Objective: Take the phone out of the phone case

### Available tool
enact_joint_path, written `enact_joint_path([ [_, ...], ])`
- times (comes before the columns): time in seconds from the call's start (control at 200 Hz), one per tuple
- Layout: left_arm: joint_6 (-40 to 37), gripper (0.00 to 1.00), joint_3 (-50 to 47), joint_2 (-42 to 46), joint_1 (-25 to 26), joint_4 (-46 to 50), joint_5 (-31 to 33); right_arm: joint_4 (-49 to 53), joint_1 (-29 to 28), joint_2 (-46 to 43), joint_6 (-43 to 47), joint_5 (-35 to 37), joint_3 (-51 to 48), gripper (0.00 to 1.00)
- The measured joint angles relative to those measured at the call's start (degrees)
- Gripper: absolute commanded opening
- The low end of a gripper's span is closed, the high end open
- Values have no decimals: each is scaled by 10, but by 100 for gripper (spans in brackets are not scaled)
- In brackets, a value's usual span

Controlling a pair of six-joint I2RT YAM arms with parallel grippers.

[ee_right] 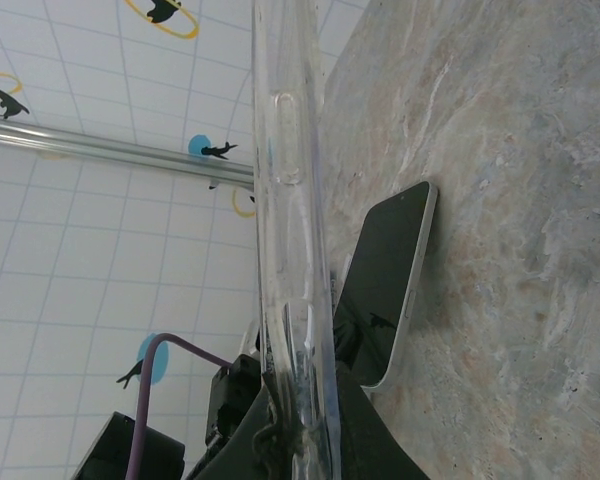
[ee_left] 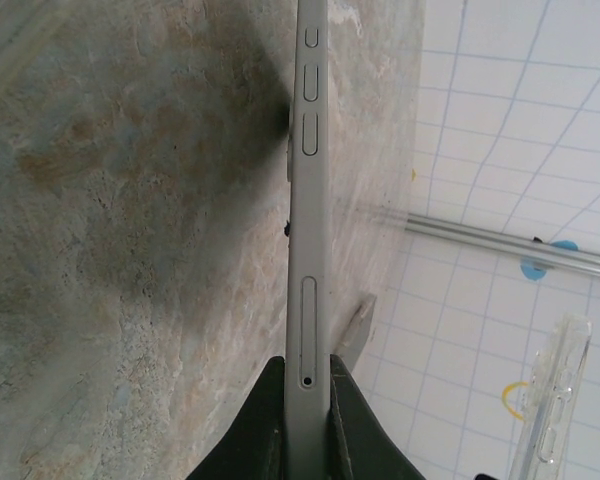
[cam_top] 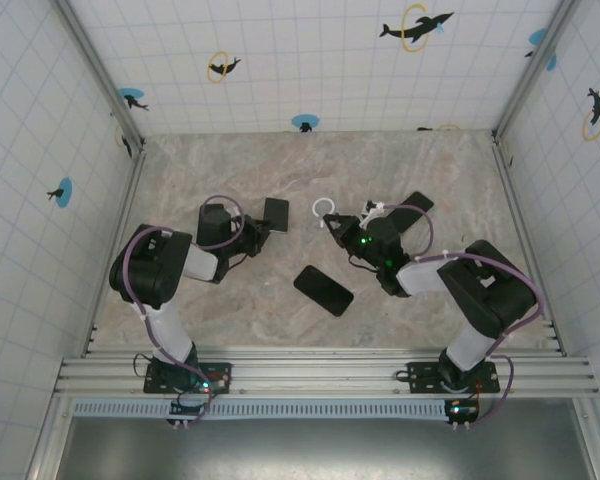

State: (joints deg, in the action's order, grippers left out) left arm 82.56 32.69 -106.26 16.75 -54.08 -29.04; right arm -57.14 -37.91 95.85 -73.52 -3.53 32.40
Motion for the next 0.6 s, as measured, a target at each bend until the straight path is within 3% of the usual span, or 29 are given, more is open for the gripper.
enact_joint_path([
  [0.601,-5,22,5,14,-1,73,-1,-5,0,34,-6,-12,1,0],
])
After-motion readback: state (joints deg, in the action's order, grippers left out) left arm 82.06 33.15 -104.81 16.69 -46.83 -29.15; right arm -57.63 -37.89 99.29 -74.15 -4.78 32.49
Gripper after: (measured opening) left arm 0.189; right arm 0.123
